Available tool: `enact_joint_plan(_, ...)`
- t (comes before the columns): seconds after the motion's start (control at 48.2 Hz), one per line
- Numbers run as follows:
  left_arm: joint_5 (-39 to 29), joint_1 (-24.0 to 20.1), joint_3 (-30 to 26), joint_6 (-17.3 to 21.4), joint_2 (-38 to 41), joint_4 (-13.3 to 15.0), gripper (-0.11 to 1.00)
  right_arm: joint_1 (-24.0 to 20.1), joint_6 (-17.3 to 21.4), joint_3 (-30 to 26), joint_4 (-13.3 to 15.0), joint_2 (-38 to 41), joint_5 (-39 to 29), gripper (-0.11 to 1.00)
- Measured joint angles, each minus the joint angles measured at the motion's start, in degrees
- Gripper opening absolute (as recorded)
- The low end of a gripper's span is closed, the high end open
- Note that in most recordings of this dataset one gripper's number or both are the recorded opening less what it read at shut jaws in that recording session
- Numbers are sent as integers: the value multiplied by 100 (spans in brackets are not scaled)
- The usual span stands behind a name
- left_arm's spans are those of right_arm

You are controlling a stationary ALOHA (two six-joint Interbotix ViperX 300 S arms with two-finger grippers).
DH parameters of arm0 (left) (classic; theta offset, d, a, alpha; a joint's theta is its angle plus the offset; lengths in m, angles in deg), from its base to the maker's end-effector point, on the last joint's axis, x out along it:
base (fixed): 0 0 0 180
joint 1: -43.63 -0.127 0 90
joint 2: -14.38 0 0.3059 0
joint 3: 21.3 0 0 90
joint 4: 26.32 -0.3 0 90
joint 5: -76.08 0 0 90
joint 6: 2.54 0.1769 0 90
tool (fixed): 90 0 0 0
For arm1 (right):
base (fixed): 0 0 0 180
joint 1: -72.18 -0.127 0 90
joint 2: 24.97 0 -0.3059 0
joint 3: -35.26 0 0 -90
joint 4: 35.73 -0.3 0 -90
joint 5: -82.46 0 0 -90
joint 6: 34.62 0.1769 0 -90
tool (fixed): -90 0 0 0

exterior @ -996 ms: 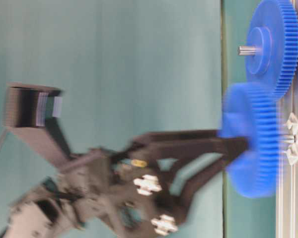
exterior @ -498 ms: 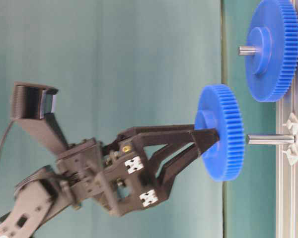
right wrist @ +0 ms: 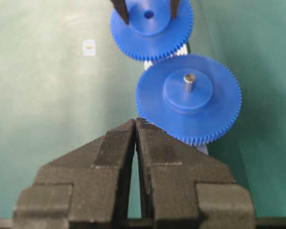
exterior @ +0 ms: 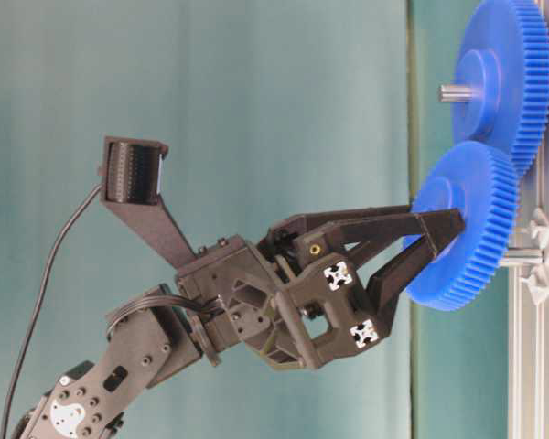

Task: Find the location of the shaft and insert the small gear.
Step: 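Carry the small gear over the rail to the empty shaft, then align the gear's hole with the shaft and push it on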

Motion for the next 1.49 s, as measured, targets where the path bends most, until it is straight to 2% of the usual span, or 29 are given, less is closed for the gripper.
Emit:
enact_joint_plan(0.353,-791,-114,105,0,-185,-18,64,0,0,44,0,0,0,11)
enact_joint_plan(0.623,-765,-132,237,0,-352,-26,64,0,0,35,0,0,9,11)
enact_joint_plan(0.851,-343,-158,237,53,-299,-26,64,0,9,44,0,-9,53,11)
enact_joint_plan(1.307,-299,-422,281,62,-246,-35,64,0,0,44,9,-9,62,11)
enact_joint_plan(1.494,-246,-475,325,220,-246,-35,64,0,9,44,0,-9,53,11)
